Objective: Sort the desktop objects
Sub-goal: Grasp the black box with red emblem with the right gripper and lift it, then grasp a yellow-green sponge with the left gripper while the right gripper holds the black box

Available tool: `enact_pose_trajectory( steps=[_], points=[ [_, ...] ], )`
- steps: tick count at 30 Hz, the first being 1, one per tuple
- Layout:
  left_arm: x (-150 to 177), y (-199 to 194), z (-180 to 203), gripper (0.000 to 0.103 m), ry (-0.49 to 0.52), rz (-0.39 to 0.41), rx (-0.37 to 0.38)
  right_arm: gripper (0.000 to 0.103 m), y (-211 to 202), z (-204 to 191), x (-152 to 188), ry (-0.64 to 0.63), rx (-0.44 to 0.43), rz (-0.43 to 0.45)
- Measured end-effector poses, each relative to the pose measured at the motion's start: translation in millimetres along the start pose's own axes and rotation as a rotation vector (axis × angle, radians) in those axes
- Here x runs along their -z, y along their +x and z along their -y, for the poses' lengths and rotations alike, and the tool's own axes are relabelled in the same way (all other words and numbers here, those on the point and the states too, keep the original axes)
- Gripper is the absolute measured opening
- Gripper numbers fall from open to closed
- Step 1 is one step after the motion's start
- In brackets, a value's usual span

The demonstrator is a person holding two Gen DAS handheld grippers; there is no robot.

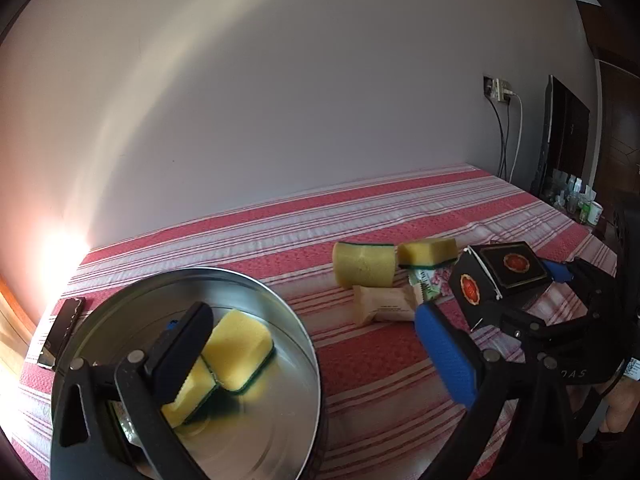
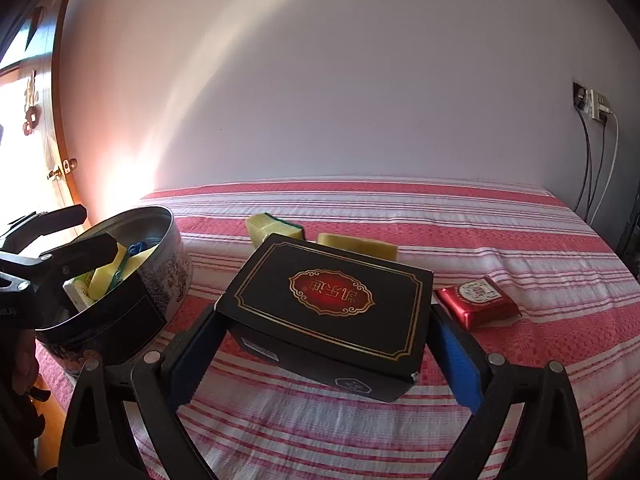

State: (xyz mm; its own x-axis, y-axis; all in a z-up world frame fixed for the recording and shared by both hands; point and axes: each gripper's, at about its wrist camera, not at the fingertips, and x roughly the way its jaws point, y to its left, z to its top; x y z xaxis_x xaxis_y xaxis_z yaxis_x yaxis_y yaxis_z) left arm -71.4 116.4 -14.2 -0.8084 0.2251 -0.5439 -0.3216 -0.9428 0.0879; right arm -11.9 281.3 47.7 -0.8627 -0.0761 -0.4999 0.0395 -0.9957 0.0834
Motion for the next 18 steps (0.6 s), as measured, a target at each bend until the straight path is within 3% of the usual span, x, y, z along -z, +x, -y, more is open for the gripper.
enact_pose_trajectory(
  steps=[10, 18],
  points=[
    [-42.8, 62.5, 54.0, 0.102, 0.133, -0.163, -0.002, 0.099, 0.6, 61.9, -10.4, 0.086, 0.08, 0.067],
    [-57.2, 117.1, 56.8, 0.102, 0.141, -0.321, -0.046, 0.099, 9.1, 83.9, -28.4, 0.145, 0.07, 0.171]
  ],
)
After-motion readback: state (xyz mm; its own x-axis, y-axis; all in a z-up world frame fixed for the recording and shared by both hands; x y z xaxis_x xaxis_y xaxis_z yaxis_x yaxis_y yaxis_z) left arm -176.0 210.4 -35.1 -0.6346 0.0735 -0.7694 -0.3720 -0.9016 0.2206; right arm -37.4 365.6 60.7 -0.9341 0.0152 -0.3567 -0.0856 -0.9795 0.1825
